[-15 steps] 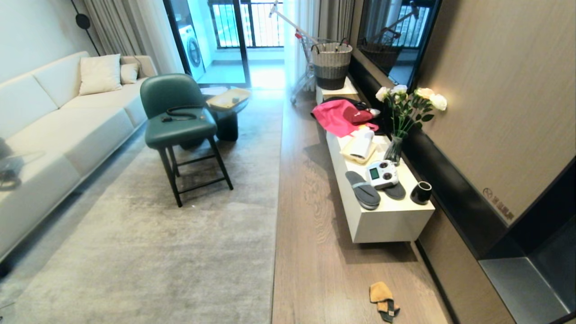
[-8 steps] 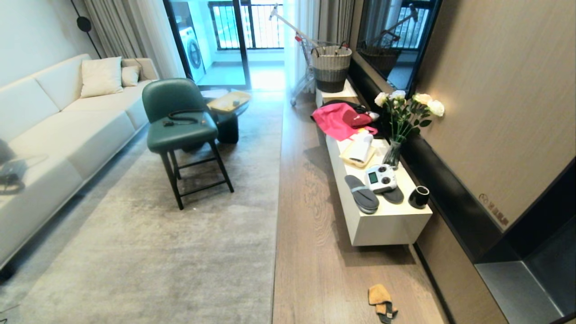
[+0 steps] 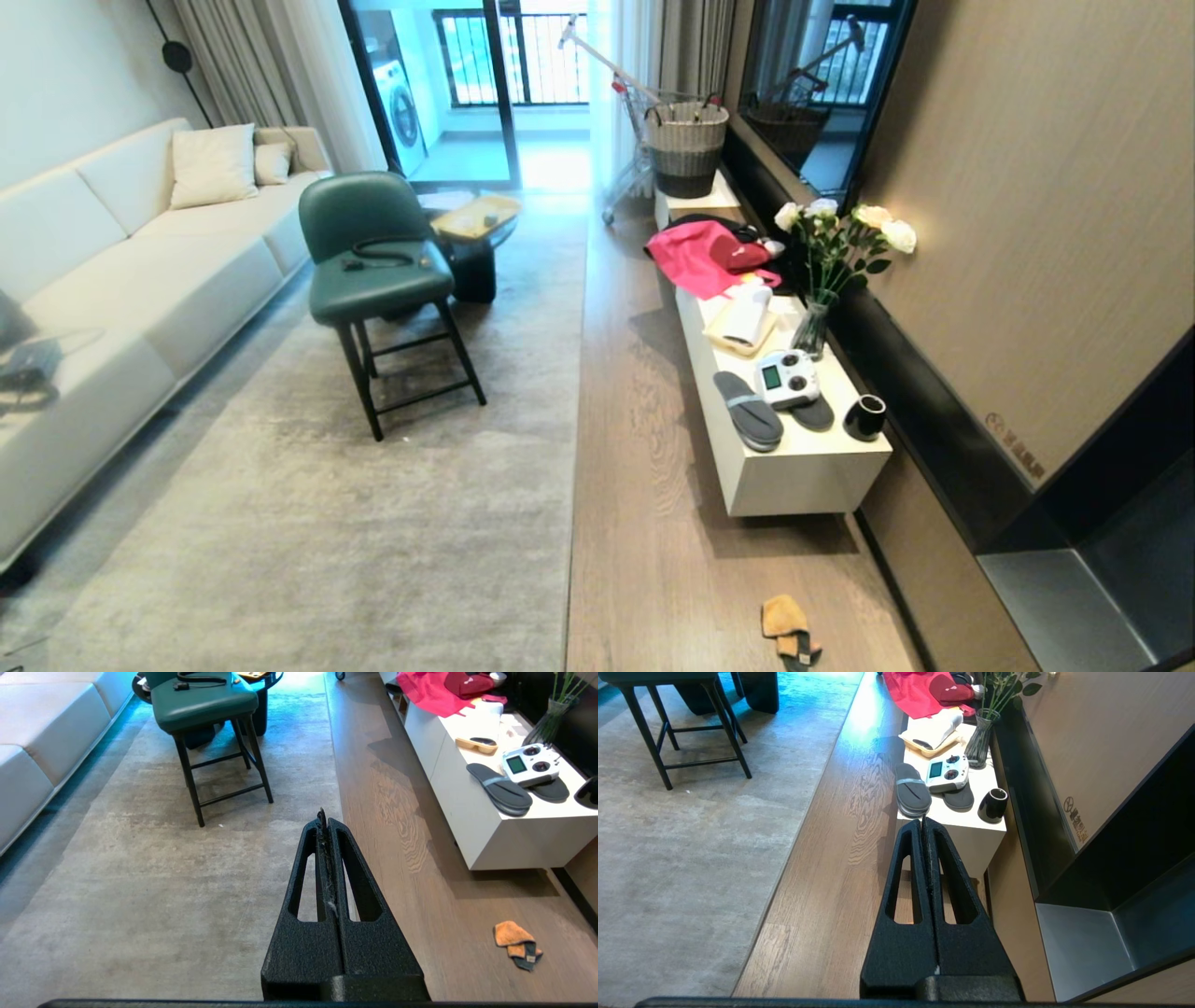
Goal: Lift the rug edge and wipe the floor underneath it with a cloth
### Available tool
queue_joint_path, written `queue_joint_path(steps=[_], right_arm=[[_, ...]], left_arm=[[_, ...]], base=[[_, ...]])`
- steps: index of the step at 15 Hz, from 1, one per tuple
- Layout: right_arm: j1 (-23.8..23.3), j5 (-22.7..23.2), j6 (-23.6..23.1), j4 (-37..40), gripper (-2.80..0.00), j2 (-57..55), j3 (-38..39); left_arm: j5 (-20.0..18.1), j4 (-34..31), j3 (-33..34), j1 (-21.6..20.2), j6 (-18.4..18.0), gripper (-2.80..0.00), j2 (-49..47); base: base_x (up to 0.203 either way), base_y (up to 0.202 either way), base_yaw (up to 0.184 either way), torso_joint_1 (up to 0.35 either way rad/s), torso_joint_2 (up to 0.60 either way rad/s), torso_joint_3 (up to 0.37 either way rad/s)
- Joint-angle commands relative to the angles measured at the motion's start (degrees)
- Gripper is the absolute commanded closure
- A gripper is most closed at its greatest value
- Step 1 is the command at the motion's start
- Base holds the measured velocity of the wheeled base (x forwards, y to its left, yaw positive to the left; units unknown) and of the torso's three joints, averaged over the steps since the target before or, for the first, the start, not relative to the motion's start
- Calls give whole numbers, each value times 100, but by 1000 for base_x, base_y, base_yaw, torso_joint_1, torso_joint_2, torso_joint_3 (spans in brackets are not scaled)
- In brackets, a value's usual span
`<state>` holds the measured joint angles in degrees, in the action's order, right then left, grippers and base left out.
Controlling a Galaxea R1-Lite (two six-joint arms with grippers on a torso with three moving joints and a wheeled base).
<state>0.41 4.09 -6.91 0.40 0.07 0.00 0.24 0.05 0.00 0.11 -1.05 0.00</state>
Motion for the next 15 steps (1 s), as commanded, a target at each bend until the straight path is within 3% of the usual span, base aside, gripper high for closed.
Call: queue_joint_path(steps=[1,15], right_arm=[[2,4,-3,4,0,-7,0],[2,4,5,4,0,-7,0]], left_arm=[[2,4,0,4,-1,0,0],[2,4,0,5,-1,0,0]], base=[[0,0,0,130,-285,-158],[0,0,0,72,-157,-82]])
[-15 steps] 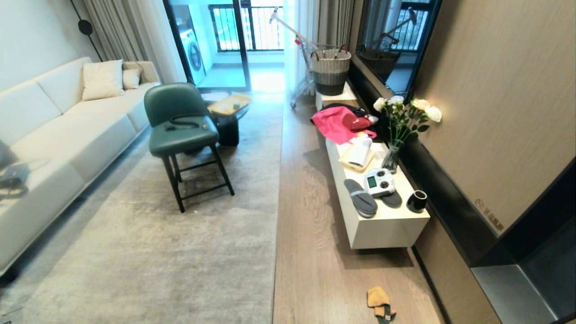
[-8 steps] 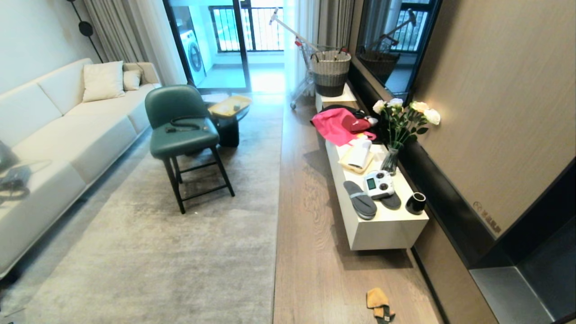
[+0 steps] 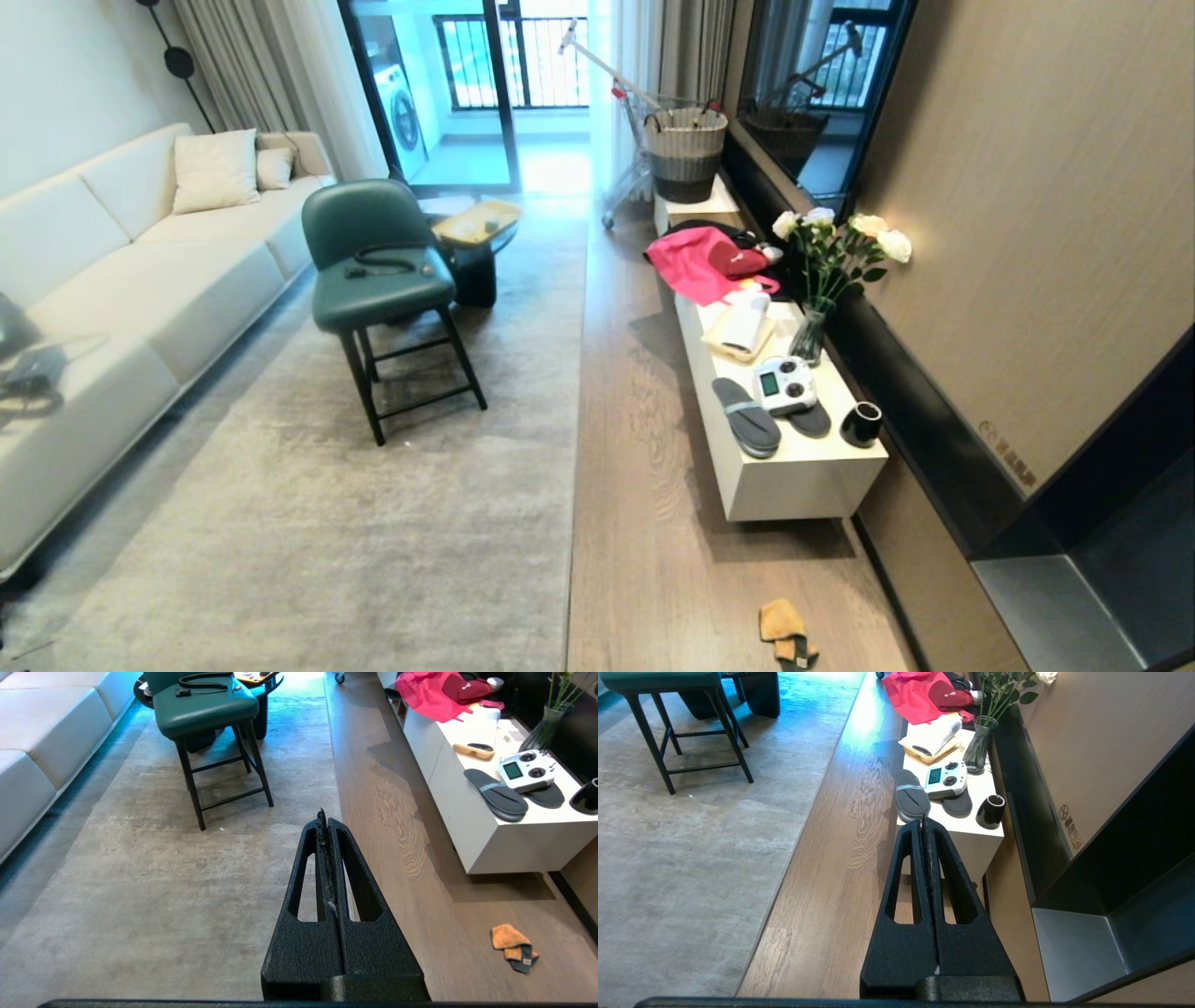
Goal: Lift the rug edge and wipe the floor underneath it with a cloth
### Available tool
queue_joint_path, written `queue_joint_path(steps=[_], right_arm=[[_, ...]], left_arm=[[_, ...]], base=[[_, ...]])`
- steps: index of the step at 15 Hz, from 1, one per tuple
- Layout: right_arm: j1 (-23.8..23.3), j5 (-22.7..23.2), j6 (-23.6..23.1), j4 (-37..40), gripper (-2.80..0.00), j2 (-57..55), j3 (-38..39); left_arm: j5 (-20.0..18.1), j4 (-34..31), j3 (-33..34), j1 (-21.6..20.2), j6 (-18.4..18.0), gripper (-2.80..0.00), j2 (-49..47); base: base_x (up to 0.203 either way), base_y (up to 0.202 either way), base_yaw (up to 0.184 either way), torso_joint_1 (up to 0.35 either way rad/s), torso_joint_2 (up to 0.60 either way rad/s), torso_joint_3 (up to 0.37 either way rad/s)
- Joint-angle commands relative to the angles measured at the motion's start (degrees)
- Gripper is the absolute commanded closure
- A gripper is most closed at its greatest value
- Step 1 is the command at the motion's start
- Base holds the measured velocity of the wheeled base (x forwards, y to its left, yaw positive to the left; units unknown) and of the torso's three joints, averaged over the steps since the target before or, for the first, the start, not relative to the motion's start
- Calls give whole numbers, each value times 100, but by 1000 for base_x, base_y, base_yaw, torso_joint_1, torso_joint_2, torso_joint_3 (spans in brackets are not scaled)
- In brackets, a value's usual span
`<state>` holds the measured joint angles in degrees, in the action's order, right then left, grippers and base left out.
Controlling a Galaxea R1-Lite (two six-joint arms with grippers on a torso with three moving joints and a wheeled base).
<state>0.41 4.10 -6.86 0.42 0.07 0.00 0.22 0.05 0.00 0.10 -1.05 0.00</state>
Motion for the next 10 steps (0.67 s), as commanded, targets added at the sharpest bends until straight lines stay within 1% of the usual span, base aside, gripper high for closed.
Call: queue_joint_path(steps=[1,10], right_arm=[[2,3,-8,2,0,-7,0],[2,3,1,2,0,-7,0]], left_arm=[[4,4,0,8,-1,0,0],[4,4,0,4,-1,0,0]], base=[[0,0,0,0,0,0],[0,0,0,0,0,0]])
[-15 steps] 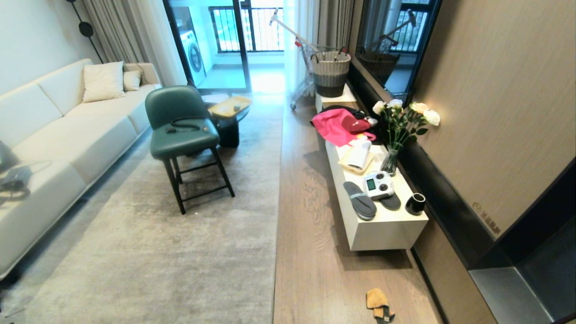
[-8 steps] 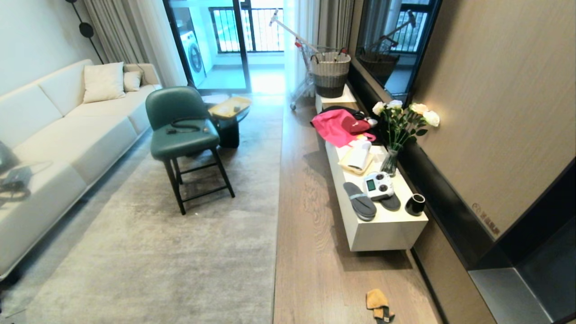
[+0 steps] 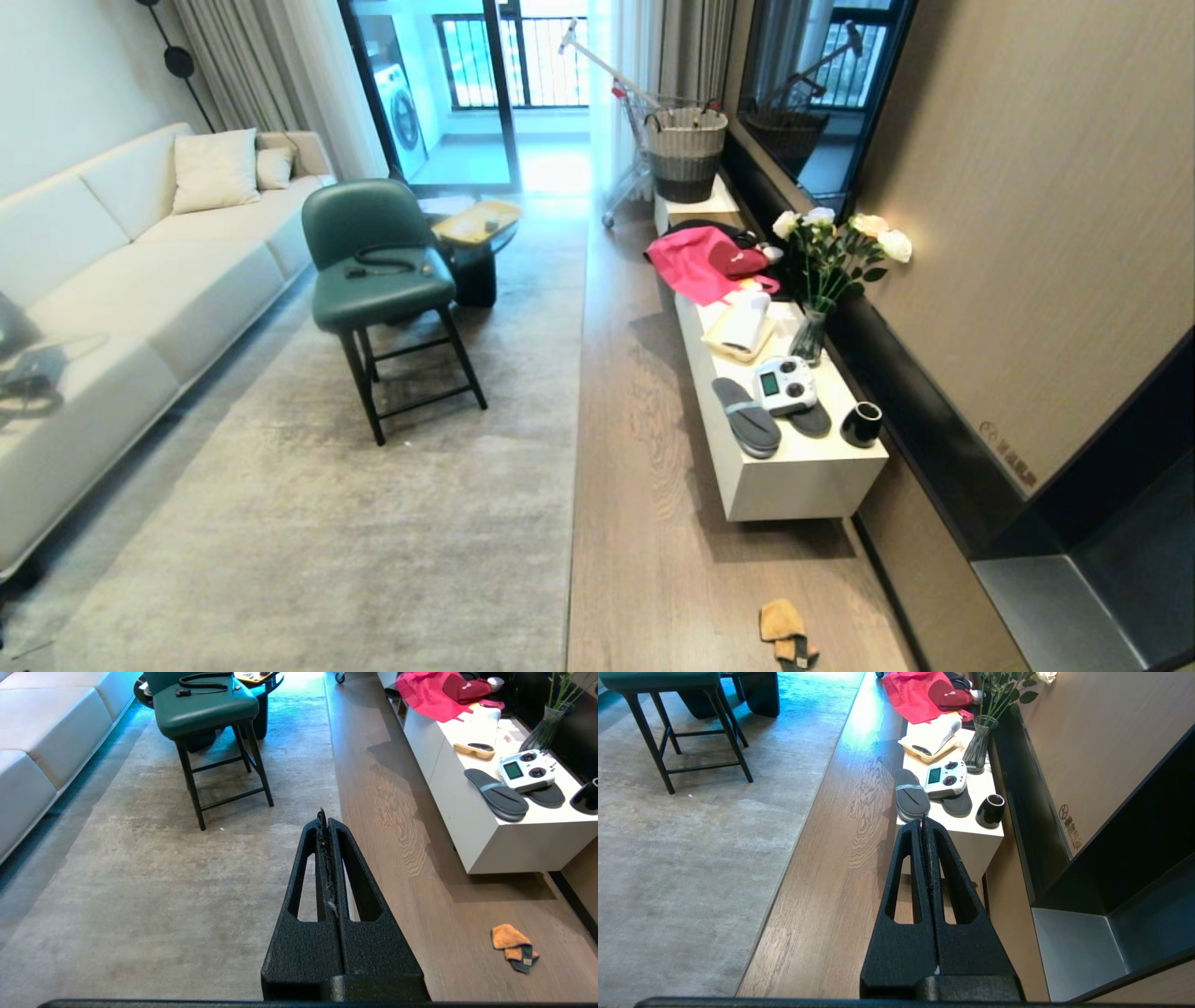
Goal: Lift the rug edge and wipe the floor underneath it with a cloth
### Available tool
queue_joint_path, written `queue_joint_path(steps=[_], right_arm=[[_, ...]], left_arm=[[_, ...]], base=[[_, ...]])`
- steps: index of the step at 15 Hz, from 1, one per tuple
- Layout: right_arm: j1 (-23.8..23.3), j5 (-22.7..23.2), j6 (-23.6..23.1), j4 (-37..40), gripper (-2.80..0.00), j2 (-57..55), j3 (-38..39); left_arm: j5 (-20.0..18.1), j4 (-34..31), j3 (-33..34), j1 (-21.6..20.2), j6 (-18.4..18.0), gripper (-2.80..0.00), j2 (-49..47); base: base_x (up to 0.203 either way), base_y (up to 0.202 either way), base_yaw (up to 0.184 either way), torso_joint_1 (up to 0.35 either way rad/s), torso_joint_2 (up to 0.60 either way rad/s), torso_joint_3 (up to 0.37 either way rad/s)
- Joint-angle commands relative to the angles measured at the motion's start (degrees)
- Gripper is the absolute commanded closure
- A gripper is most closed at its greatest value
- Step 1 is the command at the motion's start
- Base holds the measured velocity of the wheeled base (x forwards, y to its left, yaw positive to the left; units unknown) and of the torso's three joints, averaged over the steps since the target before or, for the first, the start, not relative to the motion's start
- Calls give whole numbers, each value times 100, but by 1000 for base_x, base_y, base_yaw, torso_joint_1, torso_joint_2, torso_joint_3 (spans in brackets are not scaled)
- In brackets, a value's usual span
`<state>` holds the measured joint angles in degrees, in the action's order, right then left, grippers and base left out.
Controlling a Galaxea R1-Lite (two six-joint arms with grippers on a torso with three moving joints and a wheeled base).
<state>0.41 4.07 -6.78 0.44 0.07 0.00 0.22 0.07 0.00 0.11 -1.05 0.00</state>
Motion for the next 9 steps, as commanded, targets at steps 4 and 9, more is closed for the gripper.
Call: queue_joint_path(steps=[4,9], right_arm=[[2,6,-14,0,0,-7,0],[2,6,-8,0,0,-7,0]], left_arm=[[4,1,0,-2,-1,0,0],[4,1,0,7,-1,0,0]], base=[[0,0,0,0,0,0],[0,0,0,0,0,0]])
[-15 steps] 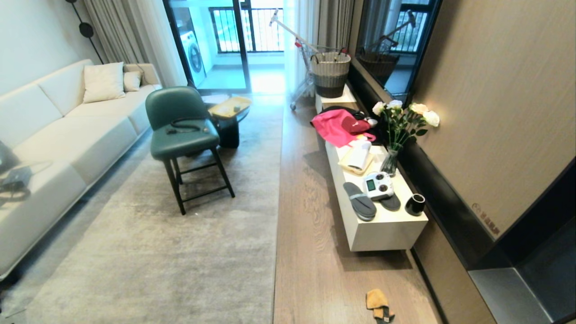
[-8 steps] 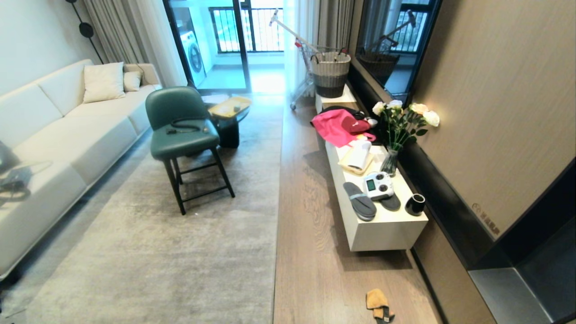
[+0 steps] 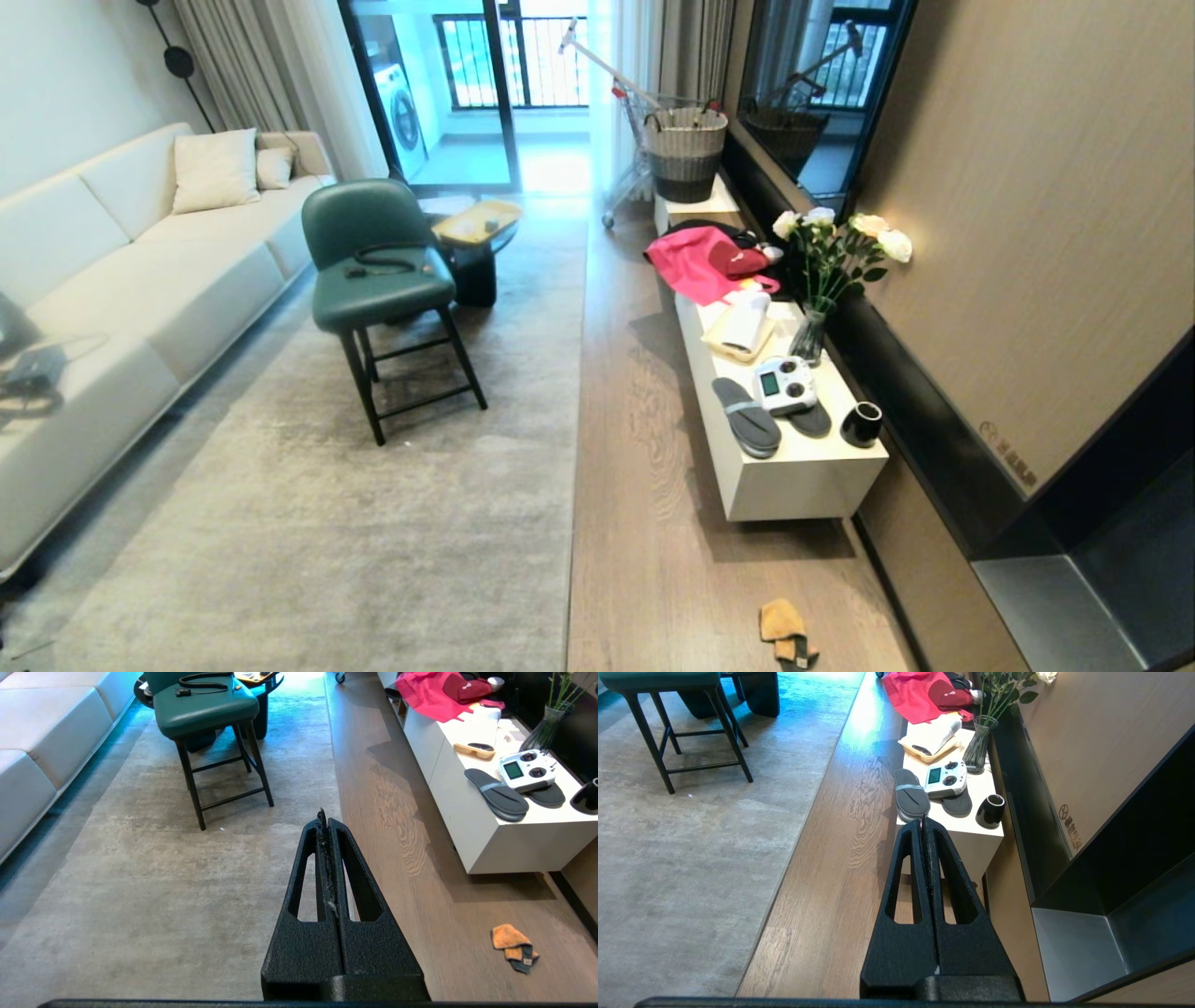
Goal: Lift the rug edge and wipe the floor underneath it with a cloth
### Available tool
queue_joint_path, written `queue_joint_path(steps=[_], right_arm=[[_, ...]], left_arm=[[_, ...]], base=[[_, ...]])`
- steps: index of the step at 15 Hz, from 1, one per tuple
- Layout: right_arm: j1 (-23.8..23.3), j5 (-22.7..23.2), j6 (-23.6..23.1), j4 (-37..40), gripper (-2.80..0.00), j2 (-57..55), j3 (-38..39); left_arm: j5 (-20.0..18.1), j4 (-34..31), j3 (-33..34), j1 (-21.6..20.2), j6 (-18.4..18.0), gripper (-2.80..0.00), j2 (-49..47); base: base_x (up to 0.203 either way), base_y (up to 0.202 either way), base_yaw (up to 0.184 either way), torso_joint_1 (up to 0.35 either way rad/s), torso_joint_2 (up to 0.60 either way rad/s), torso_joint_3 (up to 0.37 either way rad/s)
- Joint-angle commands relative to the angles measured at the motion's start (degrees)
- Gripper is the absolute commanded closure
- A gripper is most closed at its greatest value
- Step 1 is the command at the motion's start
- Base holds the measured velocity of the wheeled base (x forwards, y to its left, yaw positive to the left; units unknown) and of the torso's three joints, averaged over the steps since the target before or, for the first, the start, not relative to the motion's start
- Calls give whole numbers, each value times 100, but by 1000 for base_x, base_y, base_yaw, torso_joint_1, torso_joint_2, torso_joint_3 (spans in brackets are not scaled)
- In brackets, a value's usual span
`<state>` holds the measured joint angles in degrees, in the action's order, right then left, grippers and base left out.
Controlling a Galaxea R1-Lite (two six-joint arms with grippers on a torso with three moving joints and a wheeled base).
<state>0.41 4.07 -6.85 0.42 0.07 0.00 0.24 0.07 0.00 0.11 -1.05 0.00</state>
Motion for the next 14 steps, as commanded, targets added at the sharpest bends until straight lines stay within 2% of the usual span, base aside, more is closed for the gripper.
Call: queue_joint_path(steps=[1,14], right_arm=[[2,6,-1,2,0,-7,0],[2,6,8,2,0,-7,0]], left_arm=[[2,1,0,-2,-1,0,0],[2,1,0,-2,-1,0,0]], base=[[0,0,0,0,0,0],[0,0,0,0,0,0]])
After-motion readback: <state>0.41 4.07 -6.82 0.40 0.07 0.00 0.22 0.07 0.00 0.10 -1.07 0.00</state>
